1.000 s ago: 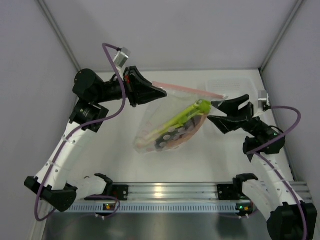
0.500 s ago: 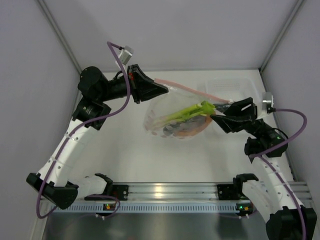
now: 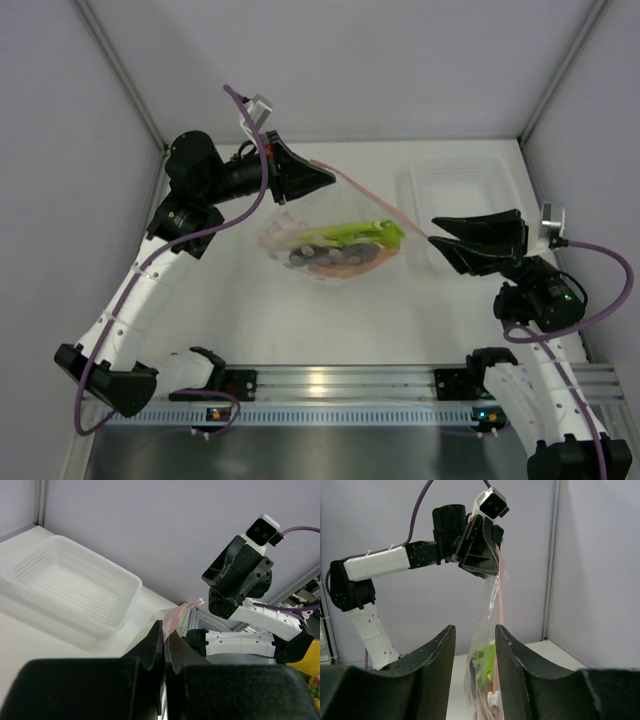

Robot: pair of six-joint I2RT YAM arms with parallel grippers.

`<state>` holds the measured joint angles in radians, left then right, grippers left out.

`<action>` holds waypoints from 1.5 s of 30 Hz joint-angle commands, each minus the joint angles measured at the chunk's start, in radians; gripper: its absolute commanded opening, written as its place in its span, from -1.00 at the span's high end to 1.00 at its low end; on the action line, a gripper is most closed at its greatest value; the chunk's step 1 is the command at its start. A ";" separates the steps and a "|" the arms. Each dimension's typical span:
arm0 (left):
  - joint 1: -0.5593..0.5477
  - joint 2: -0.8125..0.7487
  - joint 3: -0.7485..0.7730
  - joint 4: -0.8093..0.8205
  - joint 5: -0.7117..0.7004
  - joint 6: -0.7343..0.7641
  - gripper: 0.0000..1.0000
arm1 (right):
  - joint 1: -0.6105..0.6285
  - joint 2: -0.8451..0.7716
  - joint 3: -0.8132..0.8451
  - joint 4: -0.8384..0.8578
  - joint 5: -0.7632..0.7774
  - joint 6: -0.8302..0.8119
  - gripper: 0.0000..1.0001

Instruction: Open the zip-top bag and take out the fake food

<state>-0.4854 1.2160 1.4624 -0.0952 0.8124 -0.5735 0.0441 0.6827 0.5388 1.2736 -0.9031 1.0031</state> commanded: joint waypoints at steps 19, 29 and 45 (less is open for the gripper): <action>0.004 0.002 0.064 0.127 0.106 -0.014 1.00 | -0.015 -0.129 -0.054 -0.398 0.222 -0.370 -0.43; 0.002 0.007 0.069 0.166 0.125 -0.052 1.00 | -0.015 -0.065 -0.112 -0.239 0.149 -0.296 -0.45; 0.001 0.008 0.069 0.189 0.133 -0.094 1.00 | -0.013 0.206 -0.114 0.434 0.064 0.135 -0.11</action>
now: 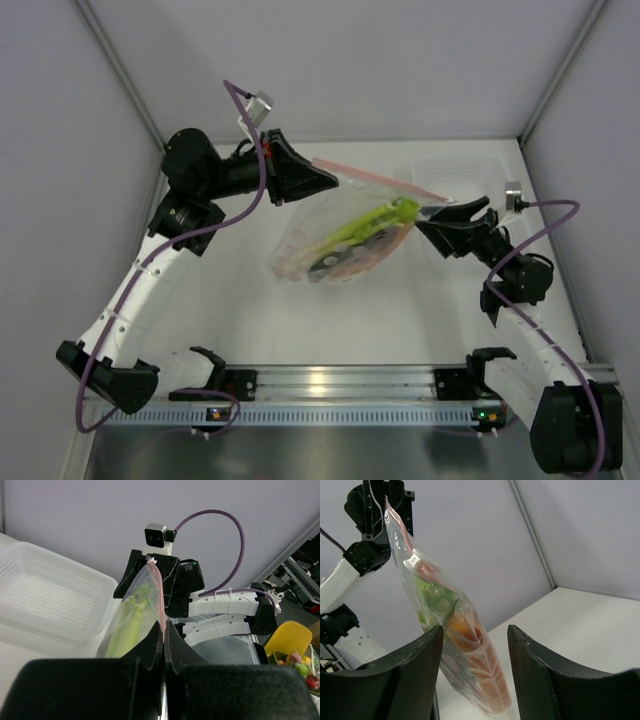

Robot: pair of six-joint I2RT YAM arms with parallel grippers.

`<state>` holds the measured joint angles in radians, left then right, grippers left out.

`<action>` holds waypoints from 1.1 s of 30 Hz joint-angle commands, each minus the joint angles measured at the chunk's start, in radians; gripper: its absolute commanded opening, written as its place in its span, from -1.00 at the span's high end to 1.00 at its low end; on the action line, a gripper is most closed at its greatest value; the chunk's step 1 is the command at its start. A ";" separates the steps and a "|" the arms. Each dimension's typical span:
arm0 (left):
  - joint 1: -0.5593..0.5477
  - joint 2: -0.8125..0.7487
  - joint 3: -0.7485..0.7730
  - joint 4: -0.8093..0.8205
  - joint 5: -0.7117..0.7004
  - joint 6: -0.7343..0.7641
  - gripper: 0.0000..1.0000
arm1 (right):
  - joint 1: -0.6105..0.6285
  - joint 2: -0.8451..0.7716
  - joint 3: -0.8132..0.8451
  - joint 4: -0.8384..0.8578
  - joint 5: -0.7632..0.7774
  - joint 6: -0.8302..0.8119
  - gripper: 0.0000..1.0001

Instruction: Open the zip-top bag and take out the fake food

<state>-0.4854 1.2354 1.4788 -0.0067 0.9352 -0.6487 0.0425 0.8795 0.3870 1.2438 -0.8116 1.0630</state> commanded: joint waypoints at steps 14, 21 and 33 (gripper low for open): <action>0.002 0.018 0.060 0.100 -0.027 -0.063 1.00 | -0.007 0.007 0.124 0.464 -0.040 0.086 0.02; 0.004 0.036 0.052 0.100 -0.088 -0.065 1.00 | -0.006 -0.033 0.105 0.447 -0.055 0.075 0.43; 0.031 0.079 0.032 0.010 -0.266 -0.017 1.00 | -0.003 -0.160 0.150 -0.038 -0.058 -0.190 0.94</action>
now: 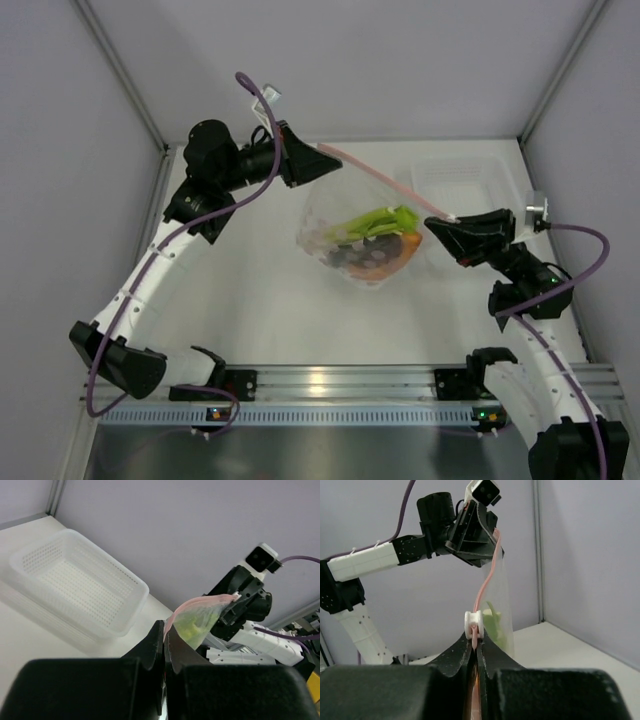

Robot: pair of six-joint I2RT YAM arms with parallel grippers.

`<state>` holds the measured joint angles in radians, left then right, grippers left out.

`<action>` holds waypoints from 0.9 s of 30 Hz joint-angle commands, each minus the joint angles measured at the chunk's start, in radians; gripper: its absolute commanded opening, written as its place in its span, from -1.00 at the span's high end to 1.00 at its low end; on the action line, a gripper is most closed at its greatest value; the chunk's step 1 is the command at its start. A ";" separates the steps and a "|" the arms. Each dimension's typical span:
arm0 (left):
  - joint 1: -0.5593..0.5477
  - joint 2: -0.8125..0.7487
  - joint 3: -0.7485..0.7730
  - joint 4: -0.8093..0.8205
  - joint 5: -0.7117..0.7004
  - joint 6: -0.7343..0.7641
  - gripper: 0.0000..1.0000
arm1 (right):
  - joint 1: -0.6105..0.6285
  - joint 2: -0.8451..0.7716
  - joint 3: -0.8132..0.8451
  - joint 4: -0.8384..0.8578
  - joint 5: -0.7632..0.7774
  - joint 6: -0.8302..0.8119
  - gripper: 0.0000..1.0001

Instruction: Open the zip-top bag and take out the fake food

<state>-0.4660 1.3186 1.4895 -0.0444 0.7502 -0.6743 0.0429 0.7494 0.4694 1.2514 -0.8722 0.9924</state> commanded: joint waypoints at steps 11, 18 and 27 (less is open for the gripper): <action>0.013 0.008 0.032 0.048 -0.140 -0.039 1.00 | 0.018 -0.004 0.080 -0.087 -0.013 -0.167 0.92; 0.012 -0.007 0.017 0.048 -0.167 -0.059 1.00 | 0.035 0.008 0.084 -0.104 -0.016 -0.178 0.97; 0.020 -0.041 -0.055 0.067 -0.210 -0.030 0.74 | 0.130 0.002 0.250 -0.651 0.088 -0.509 1.00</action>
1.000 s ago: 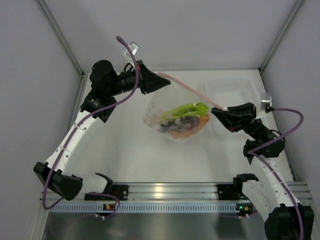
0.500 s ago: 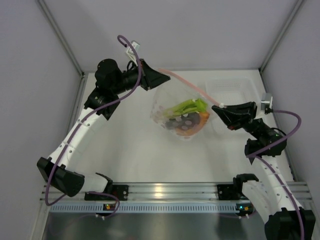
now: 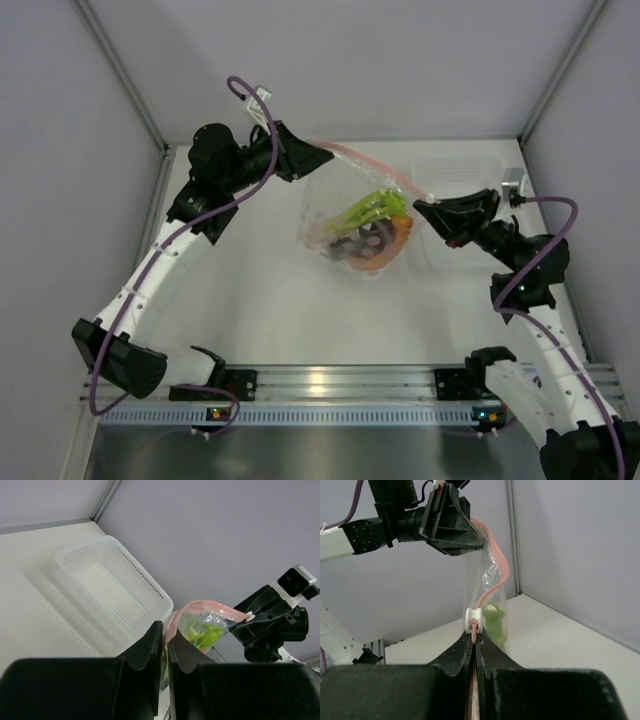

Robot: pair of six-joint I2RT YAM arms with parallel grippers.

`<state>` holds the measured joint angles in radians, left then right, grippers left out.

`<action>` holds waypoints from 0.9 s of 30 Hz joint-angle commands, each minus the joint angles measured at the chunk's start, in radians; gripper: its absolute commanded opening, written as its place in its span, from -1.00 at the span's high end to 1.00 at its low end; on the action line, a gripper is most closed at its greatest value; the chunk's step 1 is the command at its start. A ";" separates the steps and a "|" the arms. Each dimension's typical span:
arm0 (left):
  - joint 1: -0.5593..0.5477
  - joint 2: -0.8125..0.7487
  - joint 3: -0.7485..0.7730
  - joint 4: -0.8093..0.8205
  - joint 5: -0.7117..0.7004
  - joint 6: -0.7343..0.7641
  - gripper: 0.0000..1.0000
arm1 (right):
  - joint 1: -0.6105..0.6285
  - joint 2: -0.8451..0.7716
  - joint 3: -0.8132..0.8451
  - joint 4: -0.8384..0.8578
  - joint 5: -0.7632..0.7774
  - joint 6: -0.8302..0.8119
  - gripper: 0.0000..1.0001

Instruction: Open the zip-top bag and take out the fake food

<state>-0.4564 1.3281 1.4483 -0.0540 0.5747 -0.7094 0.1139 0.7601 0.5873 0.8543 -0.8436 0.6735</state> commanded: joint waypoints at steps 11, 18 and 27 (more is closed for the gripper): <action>0.221 -0.041 -0.196 0.236 0.128 -0.090 -0.17 | 0.275 0.284 0.374 -0.590 0.196 -0.414 1.00; 0.300 -0.033 -0.280 0.373 0.391 -0.078 -0.63 | 0.440 0.410 0.548 -0.878 0.327 -0.626 1.00; 0.045 -0.095 -0.215 0.373 0.522 0.389 -0.66 | 0.540 0.472 0.661 -1.072 0.357 -0.793 1.00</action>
<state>-0.3618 1.2842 1.1687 0.2264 0.9909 -0.5297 0.6136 1.2324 1.1934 -0.1078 -0.5049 -0.0139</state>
